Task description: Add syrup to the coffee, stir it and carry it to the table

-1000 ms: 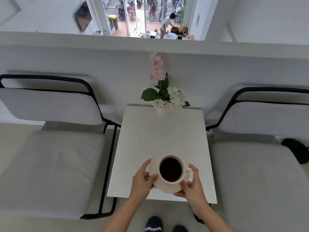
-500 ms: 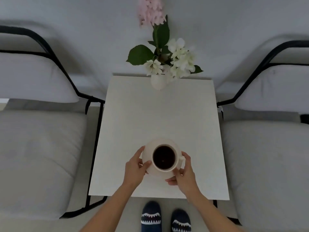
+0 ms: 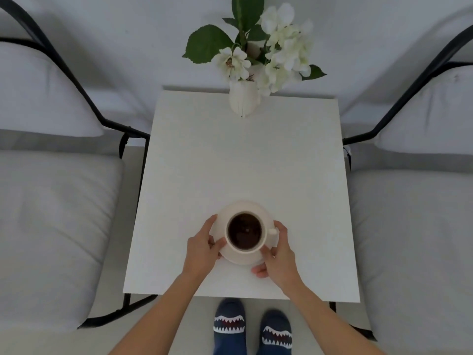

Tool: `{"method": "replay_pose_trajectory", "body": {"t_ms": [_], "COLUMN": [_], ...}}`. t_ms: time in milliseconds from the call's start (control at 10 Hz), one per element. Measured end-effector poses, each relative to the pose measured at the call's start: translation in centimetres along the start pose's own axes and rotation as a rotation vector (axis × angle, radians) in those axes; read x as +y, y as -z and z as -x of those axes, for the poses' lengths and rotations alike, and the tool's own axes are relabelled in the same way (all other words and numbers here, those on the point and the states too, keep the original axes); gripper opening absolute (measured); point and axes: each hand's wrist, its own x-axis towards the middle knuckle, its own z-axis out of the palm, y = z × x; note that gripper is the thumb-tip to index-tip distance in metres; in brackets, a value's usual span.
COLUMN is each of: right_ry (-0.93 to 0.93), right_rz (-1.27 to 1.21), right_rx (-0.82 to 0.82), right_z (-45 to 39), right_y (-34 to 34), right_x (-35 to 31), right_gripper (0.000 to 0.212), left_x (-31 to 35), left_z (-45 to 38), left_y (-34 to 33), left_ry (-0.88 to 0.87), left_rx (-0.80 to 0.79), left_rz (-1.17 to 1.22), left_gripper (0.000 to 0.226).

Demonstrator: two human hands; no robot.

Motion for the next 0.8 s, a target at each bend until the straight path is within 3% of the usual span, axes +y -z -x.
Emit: {"method": "replay_pose_trajectory", "body": {"t_ms": [500, 700, 800], "right_ry": [0.004, -0.023, 0.019], "right_rz": [0.195, 0.326, 0.391], "right_rx": [0.013, -0.072, 0.024], "right_z": [-0.3, -0.1, 0.0], "right_y": [0.4, 2.6, 6.4], "right_x": [-0.4, -0.8, -2.7], "right_gripper": [0.058, 0.063, 0.053], "left_x": [0.7, 1.0, 0.0], "left_z": [0.3, 0.6, 0.4], "left_y": [0.3, 0.8, 1.2], "left_ry": [0.003, -0.021, -0.137], "left_rx": [-0.021, -0.017, 0.237], "left_rz": [-0.11, -0.185, -0.323], "left_gripper": [0.063, 0.062, 0.039]}}
